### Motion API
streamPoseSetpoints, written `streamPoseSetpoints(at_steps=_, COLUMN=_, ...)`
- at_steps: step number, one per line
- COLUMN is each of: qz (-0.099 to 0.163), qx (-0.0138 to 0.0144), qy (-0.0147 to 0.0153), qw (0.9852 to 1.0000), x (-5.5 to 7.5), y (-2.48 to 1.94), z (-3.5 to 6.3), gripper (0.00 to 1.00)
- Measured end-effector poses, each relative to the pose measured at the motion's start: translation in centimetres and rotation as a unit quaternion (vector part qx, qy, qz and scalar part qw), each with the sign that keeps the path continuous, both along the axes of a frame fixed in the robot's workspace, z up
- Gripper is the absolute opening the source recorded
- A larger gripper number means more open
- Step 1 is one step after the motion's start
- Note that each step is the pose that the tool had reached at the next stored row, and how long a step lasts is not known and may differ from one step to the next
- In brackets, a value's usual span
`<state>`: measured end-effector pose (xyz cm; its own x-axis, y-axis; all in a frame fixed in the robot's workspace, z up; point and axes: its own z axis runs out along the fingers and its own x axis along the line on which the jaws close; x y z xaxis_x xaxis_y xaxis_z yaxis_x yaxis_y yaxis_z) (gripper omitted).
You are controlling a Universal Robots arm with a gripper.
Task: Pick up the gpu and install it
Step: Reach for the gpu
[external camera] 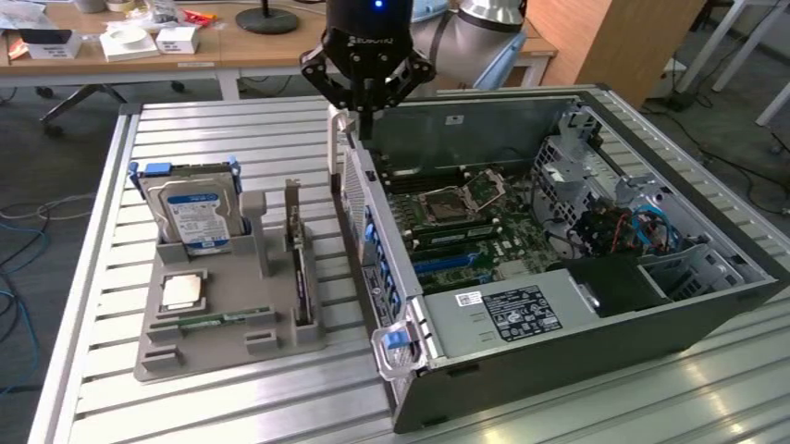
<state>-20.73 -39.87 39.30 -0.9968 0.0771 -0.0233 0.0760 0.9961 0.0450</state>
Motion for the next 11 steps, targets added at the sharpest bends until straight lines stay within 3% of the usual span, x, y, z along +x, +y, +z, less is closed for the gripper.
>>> streamPoseSetpoints(at_steps=11, qz=-0.002, qx=0.0000, qy=0.0000, qw=1.0000, x=-4.5, y=0.06, z=-0.03, gripper=0.10)
